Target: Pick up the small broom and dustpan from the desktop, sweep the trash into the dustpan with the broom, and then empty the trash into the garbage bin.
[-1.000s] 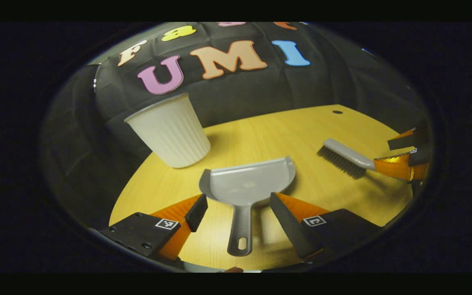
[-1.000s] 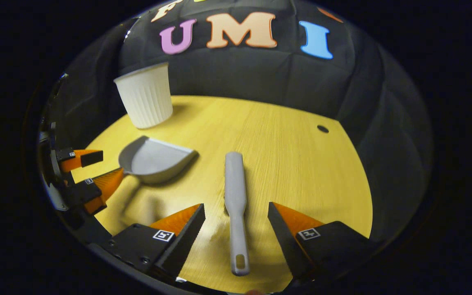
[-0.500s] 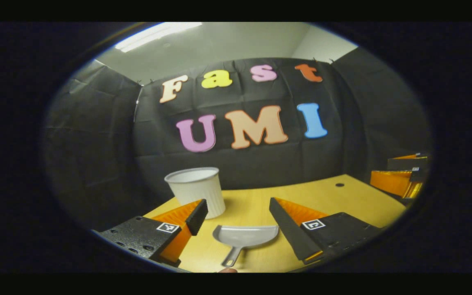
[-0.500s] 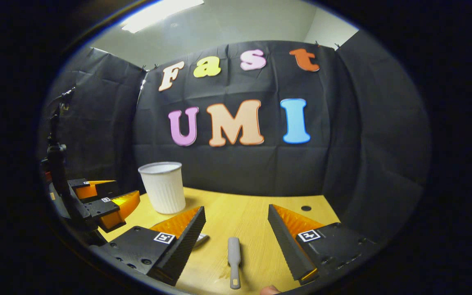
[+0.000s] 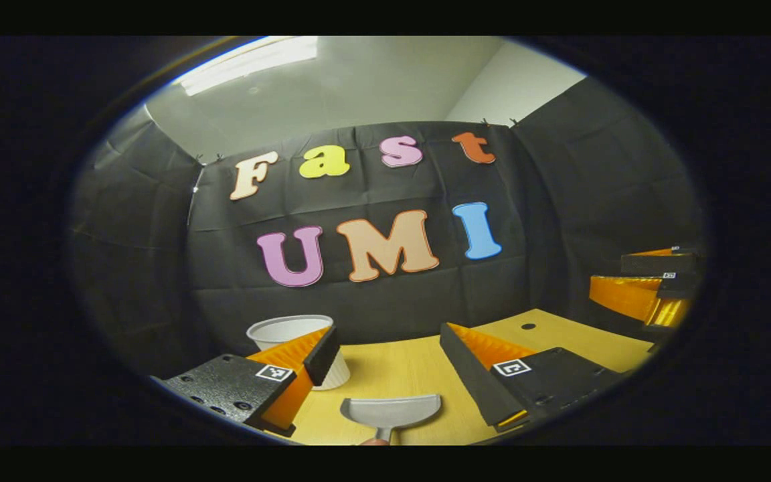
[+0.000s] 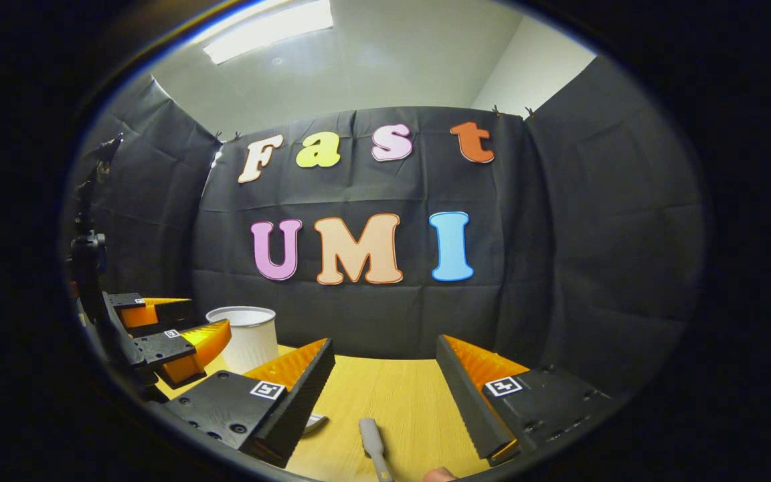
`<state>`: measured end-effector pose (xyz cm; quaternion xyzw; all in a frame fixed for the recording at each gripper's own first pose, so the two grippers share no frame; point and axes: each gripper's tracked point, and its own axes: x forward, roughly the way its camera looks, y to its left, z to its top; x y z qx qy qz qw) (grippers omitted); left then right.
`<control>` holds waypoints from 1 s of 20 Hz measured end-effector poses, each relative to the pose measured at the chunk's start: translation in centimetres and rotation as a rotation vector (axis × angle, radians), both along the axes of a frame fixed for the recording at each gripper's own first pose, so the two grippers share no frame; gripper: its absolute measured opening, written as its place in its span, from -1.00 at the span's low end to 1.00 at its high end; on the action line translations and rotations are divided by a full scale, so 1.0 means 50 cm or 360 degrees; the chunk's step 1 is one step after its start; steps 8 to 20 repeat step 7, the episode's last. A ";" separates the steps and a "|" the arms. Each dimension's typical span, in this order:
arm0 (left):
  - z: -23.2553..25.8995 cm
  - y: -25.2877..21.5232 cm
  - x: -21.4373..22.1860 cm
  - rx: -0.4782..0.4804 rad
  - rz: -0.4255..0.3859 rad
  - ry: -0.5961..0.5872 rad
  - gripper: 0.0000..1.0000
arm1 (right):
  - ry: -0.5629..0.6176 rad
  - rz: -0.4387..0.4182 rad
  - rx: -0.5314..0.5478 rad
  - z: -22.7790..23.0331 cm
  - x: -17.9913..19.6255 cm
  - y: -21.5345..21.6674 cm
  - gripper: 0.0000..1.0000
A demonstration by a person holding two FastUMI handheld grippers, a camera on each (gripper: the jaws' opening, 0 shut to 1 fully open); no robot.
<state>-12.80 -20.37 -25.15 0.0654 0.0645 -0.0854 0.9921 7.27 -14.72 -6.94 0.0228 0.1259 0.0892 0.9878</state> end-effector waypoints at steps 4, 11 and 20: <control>0.016 0.014 0.004 -0.0012 -0.0011 -0.0031 0.85 | -0.0016 -0.0024 -0.0013 0.012 -0.004 0.012 0.84; 0.018 0.016 0.006 -0.0026 -0.0013 -0.0029 1.00 | -0.0019 -0.0045 -0.0018 0.014 0.000 0.006 0.84; 0.018 0.016 0.006 -0.0026 -0.0013 -0.0029 1.00 | -0.0019 -0.0045 -0.0018 0.014 0.000 0.006 0.84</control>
